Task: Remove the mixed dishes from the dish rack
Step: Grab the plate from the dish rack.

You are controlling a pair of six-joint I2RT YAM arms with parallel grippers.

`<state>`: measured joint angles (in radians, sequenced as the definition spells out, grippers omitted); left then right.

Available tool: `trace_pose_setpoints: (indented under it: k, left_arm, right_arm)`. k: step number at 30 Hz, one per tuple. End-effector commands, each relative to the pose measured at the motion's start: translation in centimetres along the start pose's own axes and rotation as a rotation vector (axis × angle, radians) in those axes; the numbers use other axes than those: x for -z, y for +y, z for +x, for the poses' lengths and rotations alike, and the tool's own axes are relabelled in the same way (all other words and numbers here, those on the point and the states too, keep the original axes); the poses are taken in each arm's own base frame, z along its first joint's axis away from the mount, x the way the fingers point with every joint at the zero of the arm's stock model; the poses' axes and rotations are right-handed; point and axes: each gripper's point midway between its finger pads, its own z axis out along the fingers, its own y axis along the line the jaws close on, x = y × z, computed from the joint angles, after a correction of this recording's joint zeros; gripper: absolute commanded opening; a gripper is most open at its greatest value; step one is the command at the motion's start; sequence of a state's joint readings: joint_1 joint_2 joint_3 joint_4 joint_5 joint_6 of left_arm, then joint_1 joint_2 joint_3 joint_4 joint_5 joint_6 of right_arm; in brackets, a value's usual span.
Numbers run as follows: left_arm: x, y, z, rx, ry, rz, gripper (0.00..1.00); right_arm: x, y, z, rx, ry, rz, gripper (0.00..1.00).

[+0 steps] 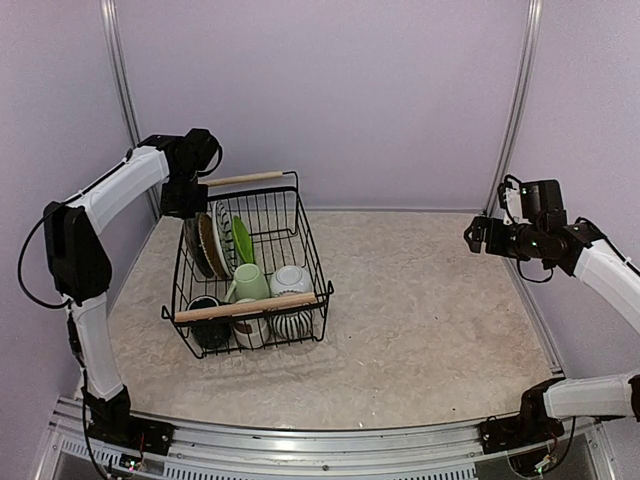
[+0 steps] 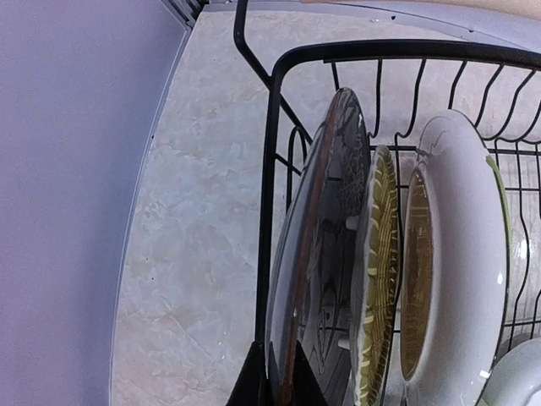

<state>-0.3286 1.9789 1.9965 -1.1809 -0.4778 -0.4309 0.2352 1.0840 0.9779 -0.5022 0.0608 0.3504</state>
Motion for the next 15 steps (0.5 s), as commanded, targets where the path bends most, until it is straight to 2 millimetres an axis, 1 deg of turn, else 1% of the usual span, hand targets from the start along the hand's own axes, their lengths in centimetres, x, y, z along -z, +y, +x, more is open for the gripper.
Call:
trace_pose_setpoints:
  k: [1, 6, 10, 15]
  left_arm:
    - [3.8, 0.6, -1.8, -0.012, -0.091, -0.024, 0.00]
    - [5.2, 1.6, -2.1, -0.010, -0.116, -0.049, 0.00]
    - [6.2, 2.1, -2.2, -0.006, -0.135, -0.052, 0.00]
    - [8.4, 2.4, -2.8, 0.007, -0.178, -0.031, 0.00]
  right_arm:
    - [-0.2, 0.1, 0.4, 0.007, 0.003, 0.004, 1.00]
    - [-0.3, 0.3, 0.2, 0.009, 0.001, 0.000, 1.00]
    - [-0.4, 0.3, 0.2, 0.007, 0.001, -0.004, 1.00]
    - [-0.7, 0.5, 0.2, 0.008, 0.004, -0.009, 1.00]
